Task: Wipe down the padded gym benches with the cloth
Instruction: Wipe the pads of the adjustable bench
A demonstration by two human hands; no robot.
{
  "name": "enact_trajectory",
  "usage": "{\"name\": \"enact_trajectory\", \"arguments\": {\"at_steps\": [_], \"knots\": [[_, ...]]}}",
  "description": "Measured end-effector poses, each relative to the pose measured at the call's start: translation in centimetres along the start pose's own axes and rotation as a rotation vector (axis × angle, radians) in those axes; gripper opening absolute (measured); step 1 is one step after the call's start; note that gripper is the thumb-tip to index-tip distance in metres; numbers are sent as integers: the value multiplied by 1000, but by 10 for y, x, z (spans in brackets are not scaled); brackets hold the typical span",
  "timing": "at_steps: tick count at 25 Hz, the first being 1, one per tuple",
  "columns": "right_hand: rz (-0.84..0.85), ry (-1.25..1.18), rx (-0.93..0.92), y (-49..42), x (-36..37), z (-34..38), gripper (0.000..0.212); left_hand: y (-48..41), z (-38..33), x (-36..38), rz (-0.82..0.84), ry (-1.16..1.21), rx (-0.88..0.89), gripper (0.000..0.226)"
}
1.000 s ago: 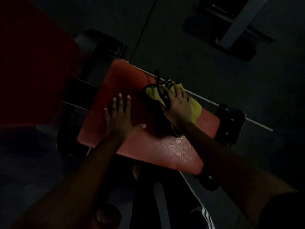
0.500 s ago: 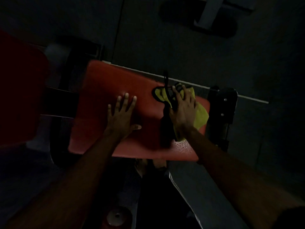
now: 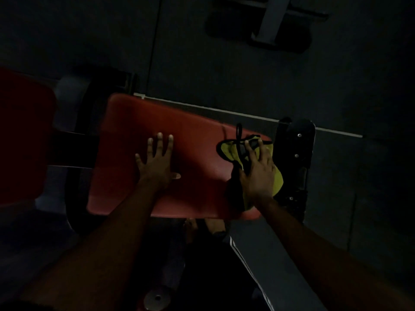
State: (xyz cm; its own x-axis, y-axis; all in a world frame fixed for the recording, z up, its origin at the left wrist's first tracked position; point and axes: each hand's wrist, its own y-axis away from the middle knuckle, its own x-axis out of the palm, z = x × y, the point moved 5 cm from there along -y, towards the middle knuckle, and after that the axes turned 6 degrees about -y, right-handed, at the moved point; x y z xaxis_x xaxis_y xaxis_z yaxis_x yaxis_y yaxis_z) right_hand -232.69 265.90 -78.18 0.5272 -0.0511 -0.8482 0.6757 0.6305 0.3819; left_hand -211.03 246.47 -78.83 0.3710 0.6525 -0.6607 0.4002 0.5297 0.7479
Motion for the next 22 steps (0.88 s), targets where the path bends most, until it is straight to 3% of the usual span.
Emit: {"name": "enact_trajectory", "arguments": {"at_steps": [6, 11, 14, 22], "knots": [[-67, -22, 22, -70, -22, 10, 65, 0, 1, 0, 5, -3, 17, 125], [-165, -160, 80, 21, -4, -27, 76, 2, 1, -2, 5, 9, 32, 124], [-128, -127, 106, 61, 16, -36, 79, 0, 2, 1, 2, 19, 44, 124], [-179, -129, 190, 0, 2, -12, 77, -3, 4, 4, -35, 11, 60, 125]]}}
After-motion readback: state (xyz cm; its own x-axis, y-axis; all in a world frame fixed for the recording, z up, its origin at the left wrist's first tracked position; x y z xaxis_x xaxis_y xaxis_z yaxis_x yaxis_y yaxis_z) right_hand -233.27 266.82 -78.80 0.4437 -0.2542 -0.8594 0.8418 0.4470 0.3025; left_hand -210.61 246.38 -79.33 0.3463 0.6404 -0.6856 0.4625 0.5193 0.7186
